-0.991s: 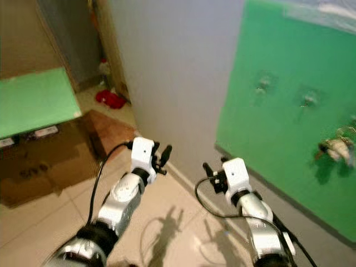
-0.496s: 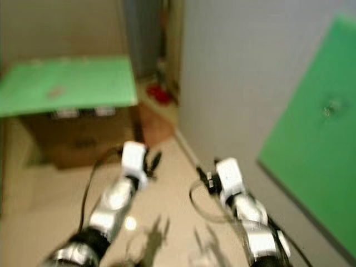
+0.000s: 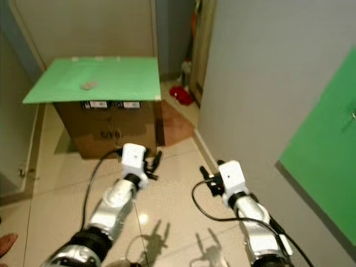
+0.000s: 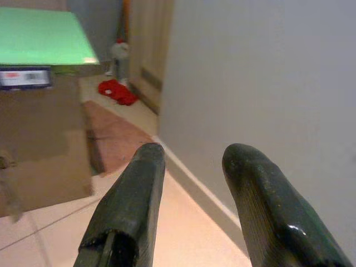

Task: Hang keys on a hook

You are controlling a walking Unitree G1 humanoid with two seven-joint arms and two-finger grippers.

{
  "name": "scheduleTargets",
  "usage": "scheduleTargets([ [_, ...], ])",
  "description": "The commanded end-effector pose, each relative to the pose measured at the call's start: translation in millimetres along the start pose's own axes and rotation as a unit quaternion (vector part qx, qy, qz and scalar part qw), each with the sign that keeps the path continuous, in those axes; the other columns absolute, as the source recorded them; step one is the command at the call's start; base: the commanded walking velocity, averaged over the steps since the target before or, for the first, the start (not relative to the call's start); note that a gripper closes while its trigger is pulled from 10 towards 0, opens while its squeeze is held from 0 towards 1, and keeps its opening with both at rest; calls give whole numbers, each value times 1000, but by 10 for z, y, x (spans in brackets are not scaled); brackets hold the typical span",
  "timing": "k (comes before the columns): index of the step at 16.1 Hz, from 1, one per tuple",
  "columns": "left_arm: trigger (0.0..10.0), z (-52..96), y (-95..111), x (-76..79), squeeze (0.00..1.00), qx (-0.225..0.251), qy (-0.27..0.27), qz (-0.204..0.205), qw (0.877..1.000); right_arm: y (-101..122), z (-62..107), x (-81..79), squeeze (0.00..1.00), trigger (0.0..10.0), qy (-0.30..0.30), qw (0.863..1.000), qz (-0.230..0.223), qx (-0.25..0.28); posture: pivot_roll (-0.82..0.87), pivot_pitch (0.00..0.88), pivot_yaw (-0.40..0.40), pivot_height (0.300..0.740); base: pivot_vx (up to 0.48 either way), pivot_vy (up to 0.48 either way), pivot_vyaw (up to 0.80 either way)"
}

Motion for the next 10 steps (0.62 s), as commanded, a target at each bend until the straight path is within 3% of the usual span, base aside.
scheduleTargets([
  [1, 10000, -10, 44, 6, 0, 7, -6, -4, 1000, -30, 5, 3, 0, 10000, 0, 1000, 5, -9, -190, 0, 5, 740, 0, 0, 0],
  [4, 10000, 6, 51, 21, 0, 12, -16, -3, 1000, 13, 5, -30, 0, 10000, 14, 1000, 5, 6, -184, 0, -7, 740, 92, 0, 690],
  [8, 10000, -9, 70, 37, 0, 14, -22, -3, 1000, 3, -38, 27, 0, 10000, 0, 1000, 16, -10, -186, 0, -1, 740, 376, 0, 0],
  [10, 10000, -21, 114, 26, 0, 20, -24, -4, 1000, 21, -50, 47, 0, 10000, -6, 1000, 7, -2, -173, 0, -3, 740, 392, 0, 400],
])
Point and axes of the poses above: a point about 5 cm out from each wrist's last joint towards the gripper, its own z axis pointing back from the gripper into the wrist, its own y axis along the axis of the wrist's last joint, x = y × z, the point moved 3 cm from there along -z, pointing out of the wrist towards the gripper, and after that the axes turned 6 degrees about z, right-handed, at the moved point
